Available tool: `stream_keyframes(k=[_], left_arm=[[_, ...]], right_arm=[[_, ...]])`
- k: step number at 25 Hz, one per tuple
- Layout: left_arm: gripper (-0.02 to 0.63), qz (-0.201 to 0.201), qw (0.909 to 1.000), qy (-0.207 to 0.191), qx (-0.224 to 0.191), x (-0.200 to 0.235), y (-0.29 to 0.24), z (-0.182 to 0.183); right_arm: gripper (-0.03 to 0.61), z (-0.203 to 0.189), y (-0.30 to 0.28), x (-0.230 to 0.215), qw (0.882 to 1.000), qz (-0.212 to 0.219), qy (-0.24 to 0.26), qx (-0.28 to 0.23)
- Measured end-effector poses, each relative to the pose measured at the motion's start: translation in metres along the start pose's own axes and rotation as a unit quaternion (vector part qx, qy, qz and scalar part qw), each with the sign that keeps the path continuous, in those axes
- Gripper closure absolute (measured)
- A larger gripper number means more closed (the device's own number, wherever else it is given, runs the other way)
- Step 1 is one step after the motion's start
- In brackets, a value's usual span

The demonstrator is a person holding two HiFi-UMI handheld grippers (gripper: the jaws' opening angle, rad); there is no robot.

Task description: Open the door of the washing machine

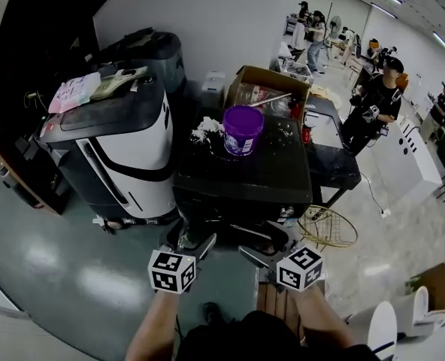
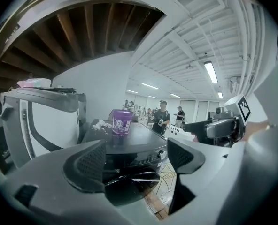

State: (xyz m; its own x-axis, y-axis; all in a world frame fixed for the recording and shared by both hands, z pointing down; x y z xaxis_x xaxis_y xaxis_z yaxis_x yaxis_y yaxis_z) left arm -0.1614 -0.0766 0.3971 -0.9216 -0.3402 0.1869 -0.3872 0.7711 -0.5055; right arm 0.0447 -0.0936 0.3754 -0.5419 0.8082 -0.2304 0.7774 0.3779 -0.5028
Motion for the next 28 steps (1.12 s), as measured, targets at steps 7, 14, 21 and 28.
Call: stream_keyframes(k=[7, 14, 21, 28], left_arm=[[0.187, -0.024, 0.9996, 0.004, 0.017, 0.003, -0.026, -0.001], [0.187, -0.021, 0.999, 0.0, 0.039, 0.008, -0.057, 0.007], [0.187, -0.016, 0.9963, 0.01, 0.084, 0.01, -0.107, 0.001], [0.187, -0.03, 0.9899, 0.027, 0.136, 0.011, -0.155, -0.026]], right_arm=[[0.164, -0.009, -0.011, -0.016, 1.0, -0.009, -0.022, 0.011], [0.164, -0.014, -0.028, -0.053, 0.999, 0.0, -0.04, 0.012], [0.164, -0.03, -0.054, -0.1, 0.998, 0.016, -0.047, 0.04], [0.164, -0.062, -0.074, -0.128, 0.994, 0.015, -0.069, 0.082]])
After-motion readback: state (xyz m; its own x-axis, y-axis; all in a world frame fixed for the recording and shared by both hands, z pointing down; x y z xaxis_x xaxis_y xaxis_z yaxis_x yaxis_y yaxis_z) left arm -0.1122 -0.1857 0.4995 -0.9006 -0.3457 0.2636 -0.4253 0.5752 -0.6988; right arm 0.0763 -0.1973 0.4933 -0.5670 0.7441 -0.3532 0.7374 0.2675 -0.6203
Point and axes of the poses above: the fingertips, and each gripper's own axes: y backward along the fingers, x to its left, z out of its top, the point moved 6 cm from there along y, backward along the fingers, and after that the axes turned 14 degrees about x, right-handed, at the moved point
